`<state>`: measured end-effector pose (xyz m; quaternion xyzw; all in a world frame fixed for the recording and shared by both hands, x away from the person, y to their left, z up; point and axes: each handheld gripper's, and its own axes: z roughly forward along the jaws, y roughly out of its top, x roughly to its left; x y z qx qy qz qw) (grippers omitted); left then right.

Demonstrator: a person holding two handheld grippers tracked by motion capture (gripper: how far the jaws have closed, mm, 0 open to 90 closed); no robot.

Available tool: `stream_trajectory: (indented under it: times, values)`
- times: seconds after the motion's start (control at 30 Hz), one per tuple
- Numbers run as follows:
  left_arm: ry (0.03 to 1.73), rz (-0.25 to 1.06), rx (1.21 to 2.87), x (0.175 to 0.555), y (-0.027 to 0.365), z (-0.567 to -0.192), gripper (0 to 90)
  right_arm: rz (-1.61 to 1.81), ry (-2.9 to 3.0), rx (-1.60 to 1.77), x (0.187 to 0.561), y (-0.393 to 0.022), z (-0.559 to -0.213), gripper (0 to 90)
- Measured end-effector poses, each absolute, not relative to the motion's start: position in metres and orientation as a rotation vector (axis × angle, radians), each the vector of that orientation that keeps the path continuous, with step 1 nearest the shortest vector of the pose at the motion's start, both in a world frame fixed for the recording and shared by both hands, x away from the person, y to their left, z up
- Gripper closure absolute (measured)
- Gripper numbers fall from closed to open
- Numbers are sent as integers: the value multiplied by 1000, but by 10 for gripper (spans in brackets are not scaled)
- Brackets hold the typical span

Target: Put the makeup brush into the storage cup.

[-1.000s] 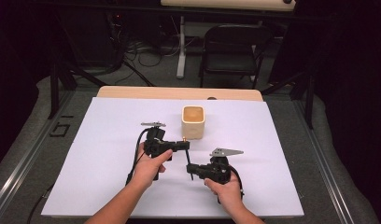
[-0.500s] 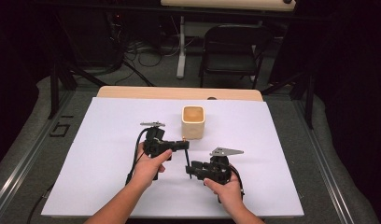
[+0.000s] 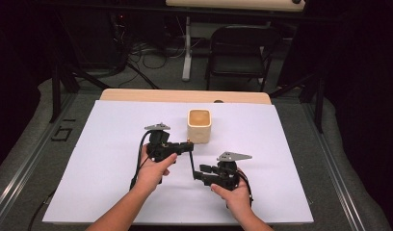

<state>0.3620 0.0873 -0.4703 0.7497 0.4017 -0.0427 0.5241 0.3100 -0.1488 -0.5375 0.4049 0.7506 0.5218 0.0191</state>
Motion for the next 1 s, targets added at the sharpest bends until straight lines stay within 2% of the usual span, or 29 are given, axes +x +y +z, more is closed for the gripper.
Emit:
stream_trajectory:
  times: [0.57, 1.0]
  values:
    - [920, 132, 1877, 360, 83, -457, 836, 1519, 2307, 1178, 307, -155, -536, 505]
    - [922, 211, 1894, 364, 82, -452, 836, 1474, 2297, 1153, 306, -158, -536, 475]
